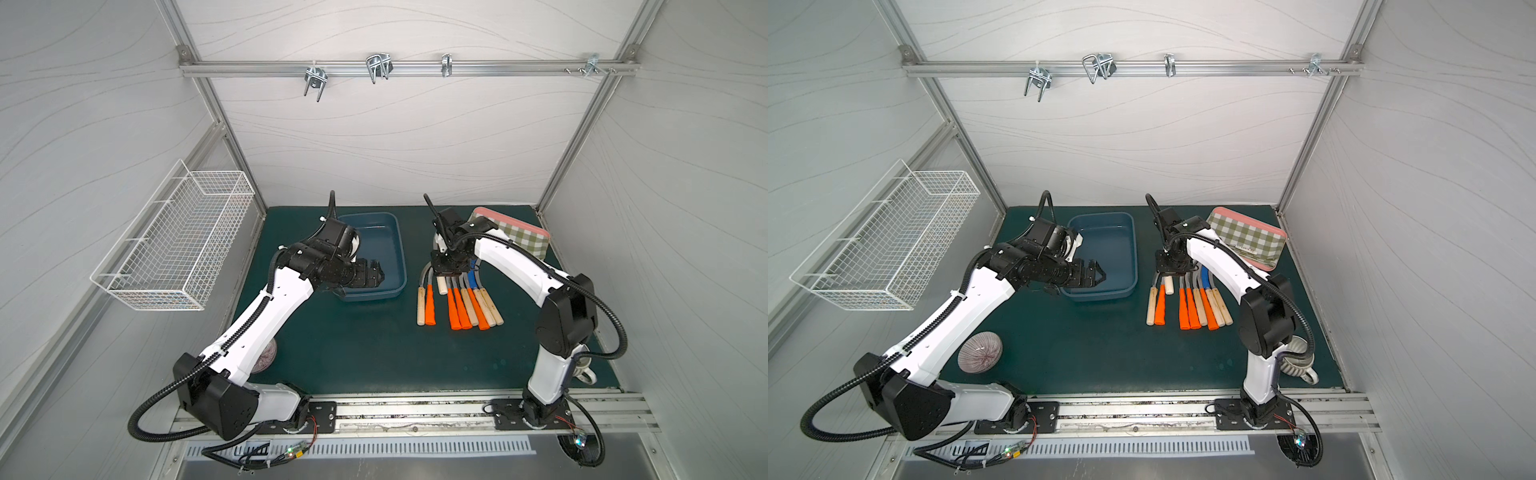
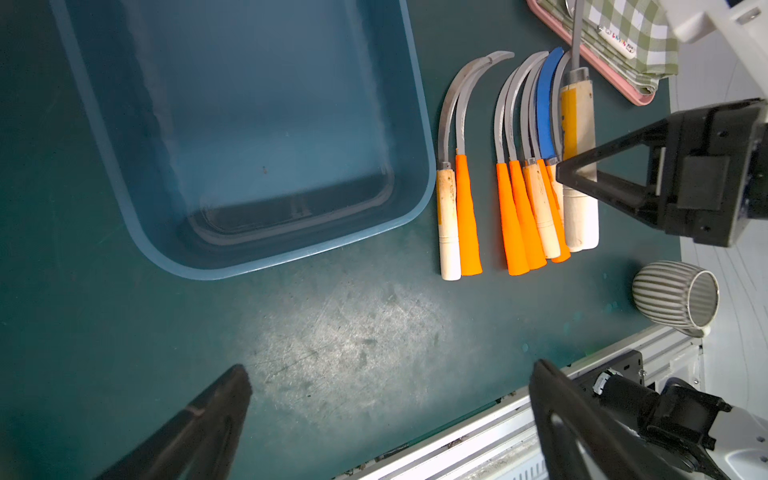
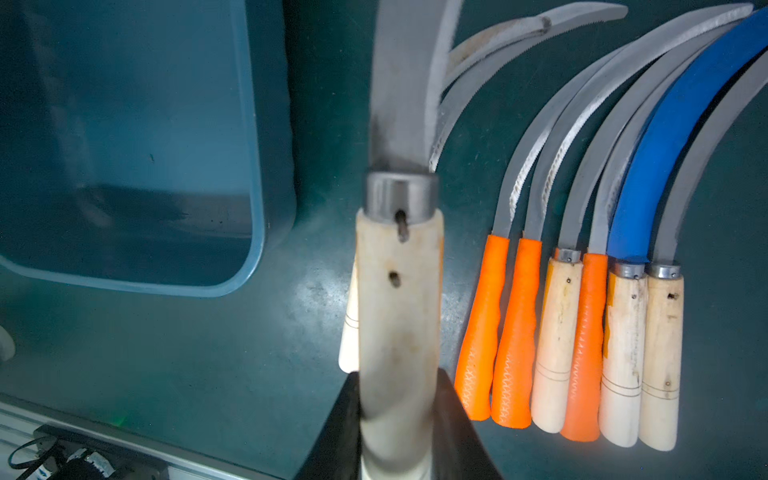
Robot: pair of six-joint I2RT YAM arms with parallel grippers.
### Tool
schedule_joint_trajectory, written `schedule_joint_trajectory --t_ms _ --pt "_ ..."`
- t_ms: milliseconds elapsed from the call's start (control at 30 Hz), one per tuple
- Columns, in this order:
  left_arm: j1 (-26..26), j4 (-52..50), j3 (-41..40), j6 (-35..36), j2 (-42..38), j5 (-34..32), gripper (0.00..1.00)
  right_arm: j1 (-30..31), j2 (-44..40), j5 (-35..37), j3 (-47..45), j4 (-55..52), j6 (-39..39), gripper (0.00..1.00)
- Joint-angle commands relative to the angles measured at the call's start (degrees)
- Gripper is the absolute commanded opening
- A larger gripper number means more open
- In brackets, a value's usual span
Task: Put small sickles into storage boxes
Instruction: Pick up the sickle at the center of the board, then place the sickle in the storage box.
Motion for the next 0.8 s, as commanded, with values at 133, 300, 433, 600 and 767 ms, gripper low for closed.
schedule_joint_trajectory --t_ms 133,300,433,600,767 --pt "-0.3 -0.5 5.0 -0.1 1.3 -1.8 0.99 0.3 3.0 -1.0 5.5 -3.0 -0.3 0.00" --pt "-0.2 -1.3 6.6 -1.6 2.2 -2.4 0.99 1.2 4.8 -1.1 8.9 -3.4 0.2 0.00" --pt "-0.2 -2.7 8.8 -2.6 3.3 -2.3 0.99 1.9 6.8 -1.2 12.1 -3.7 0.4 0.00" --pt "0.4 -3.9 10.3 -2.9 3.5 -2.1 0.99 2.8 9.4 -1.1 16.0 -4.1 0.7 0.00" --pt "2.0 -4.1 10.0 -3.0 2.4 -1.1 0.99 3.7 12.0 -1.4 19.4 -3.7 1.0 0.00"
